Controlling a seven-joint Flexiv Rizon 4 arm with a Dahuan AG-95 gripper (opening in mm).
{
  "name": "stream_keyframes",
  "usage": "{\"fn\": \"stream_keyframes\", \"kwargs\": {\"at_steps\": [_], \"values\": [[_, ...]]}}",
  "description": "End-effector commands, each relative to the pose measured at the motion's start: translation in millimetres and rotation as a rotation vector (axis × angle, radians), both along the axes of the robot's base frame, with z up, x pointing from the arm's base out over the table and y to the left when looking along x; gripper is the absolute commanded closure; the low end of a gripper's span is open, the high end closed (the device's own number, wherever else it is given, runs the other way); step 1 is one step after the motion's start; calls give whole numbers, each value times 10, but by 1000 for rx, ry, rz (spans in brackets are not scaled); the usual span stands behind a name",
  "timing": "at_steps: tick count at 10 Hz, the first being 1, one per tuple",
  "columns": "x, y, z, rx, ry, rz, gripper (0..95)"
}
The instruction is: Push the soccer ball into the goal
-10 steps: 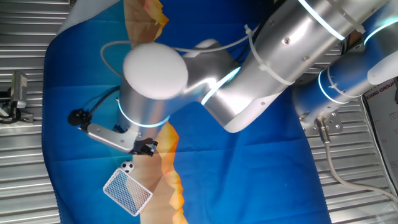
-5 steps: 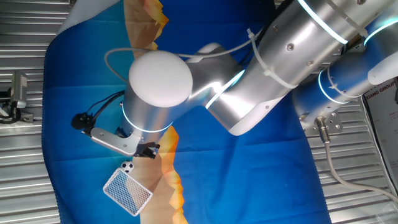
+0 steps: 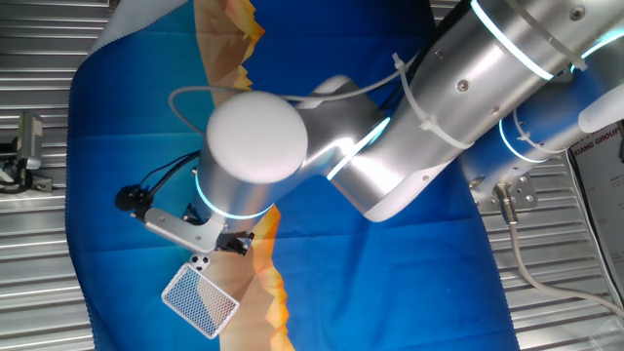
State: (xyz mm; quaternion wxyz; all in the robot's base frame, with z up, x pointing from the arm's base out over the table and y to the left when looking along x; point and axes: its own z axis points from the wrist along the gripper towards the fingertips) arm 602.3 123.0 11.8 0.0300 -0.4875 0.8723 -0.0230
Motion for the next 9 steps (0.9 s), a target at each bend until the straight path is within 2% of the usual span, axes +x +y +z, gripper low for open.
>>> {"fn": "stream_keyframes", "kwargs": {"at_steps": [1,9], "values": [[8,3,-14,-18,10,-2,950],[27,30,-5,-40,25,-3,950]]}}
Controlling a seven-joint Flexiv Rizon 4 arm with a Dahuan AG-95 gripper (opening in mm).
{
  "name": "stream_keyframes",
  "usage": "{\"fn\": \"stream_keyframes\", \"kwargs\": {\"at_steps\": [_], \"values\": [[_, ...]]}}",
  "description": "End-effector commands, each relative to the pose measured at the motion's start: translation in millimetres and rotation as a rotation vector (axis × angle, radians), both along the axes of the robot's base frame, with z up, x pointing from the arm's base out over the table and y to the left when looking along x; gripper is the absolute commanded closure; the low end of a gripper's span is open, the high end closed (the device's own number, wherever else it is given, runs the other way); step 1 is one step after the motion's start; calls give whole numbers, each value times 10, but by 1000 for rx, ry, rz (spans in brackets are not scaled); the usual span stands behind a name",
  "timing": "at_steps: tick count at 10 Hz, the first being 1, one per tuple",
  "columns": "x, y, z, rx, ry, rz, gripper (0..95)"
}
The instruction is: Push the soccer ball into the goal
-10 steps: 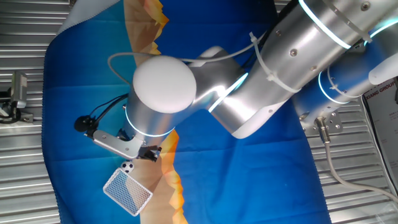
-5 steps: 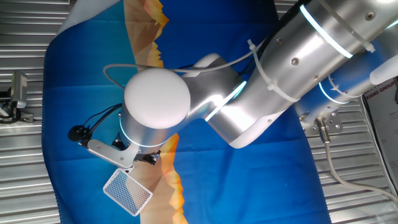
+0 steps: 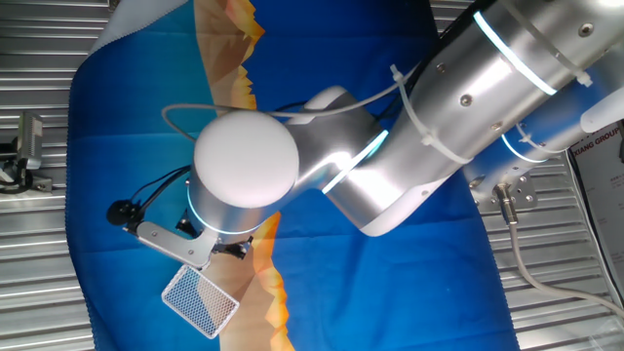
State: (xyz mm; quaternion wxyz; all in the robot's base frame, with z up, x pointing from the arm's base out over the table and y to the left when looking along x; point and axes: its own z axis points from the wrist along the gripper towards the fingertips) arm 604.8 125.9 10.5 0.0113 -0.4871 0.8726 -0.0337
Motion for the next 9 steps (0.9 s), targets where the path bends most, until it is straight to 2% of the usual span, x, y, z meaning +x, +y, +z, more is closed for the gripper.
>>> {"fn": "stream_keyframes", "kwargs": {"at_steps": [1,3,4,5,6,8,9], "values": [[15,10,19,-3,5,-1,950],[29,21,31,-4,6,0,950],[36,47,24,10,-11,-11,950],[72,141,30,19,-12,-41,950],[107,260,78,-17,2,-78,950],[113,256,126,-21,17,-71,950],[82,199,110,-16,13,-57,950]]}}
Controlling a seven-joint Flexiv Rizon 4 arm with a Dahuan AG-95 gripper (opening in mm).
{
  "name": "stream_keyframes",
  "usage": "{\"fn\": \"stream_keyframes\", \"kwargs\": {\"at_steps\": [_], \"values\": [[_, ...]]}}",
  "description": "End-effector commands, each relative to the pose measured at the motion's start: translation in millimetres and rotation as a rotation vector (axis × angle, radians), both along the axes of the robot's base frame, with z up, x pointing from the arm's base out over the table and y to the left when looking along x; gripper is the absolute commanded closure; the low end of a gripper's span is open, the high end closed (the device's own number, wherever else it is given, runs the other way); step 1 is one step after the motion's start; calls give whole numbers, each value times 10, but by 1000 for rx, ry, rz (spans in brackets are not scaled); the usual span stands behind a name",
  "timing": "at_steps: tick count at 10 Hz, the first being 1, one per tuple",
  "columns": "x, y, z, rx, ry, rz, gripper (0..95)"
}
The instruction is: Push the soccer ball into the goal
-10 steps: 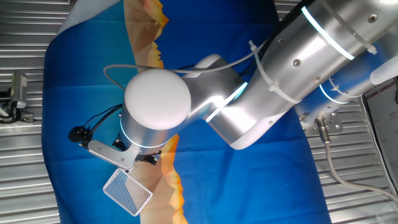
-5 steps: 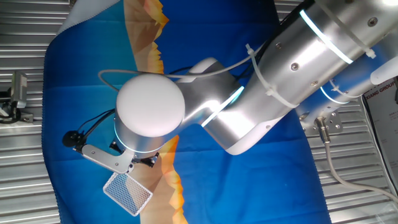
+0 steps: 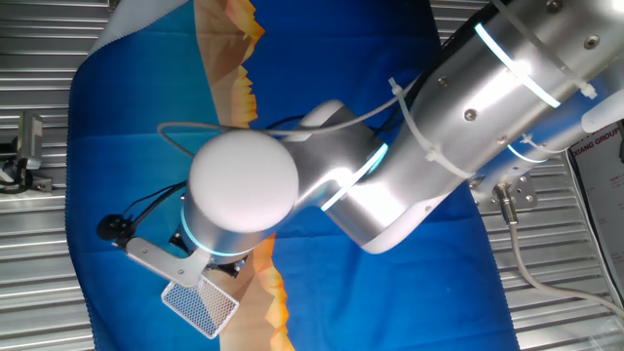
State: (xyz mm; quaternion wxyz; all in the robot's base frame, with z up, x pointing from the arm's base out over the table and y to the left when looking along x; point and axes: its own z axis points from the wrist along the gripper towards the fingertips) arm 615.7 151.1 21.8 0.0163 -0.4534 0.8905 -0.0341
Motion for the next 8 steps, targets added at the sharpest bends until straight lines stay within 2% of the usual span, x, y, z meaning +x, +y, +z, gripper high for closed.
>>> {"fn": "stream_keyframes", "kwargs": {"at_steps": [1,3,8], "values": [[-58,-89,-24,-11,16,21,950],[-109,-132,-64,-8,10,21,950],[-110,-134,-62,-12,10,30,950]]}}
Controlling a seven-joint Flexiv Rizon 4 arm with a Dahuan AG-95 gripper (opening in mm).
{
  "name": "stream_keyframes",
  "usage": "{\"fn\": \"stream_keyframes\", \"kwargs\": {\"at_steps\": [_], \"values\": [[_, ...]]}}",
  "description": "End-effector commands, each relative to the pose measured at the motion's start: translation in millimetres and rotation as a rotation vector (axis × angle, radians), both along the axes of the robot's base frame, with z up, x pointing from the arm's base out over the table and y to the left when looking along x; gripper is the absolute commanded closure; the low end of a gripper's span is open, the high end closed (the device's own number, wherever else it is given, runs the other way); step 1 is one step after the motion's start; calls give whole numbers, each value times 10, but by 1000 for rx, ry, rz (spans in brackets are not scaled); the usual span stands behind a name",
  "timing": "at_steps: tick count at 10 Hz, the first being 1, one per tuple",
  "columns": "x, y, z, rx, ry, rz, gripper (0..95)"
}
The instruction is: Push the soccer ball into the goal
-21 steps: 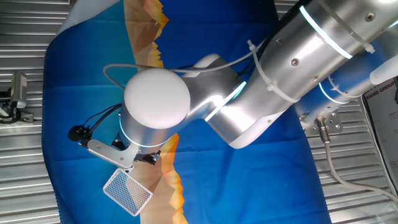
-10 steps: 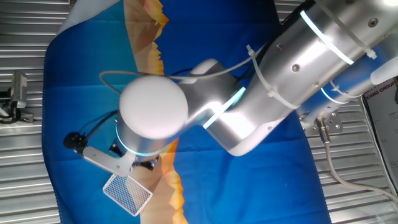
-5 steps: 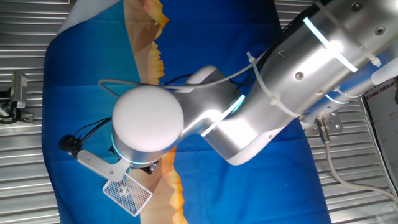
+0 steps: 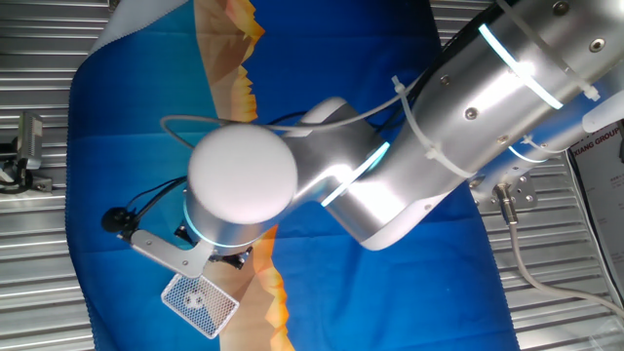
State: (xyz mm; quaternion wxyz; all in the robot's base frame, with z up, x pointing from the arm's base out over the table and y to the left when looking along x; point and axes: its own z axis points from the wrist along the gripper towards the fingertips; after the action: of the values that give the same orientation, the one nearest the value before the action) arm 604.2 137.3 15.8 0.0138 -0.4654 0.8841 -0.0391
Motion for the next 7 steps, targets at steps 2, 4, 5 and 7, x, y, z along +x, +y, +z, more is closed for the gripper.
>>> {"fn": "stream_keyframes", "kwargs": {"at_steps": [2,4,5,7], "values": [[4,3,-2,-1,9,6,950],[2,2,-2,-1,10,9,950],[1,1,-3,-1,10,10,950],[-3,-1,-2,-1,10,11,950]]}}
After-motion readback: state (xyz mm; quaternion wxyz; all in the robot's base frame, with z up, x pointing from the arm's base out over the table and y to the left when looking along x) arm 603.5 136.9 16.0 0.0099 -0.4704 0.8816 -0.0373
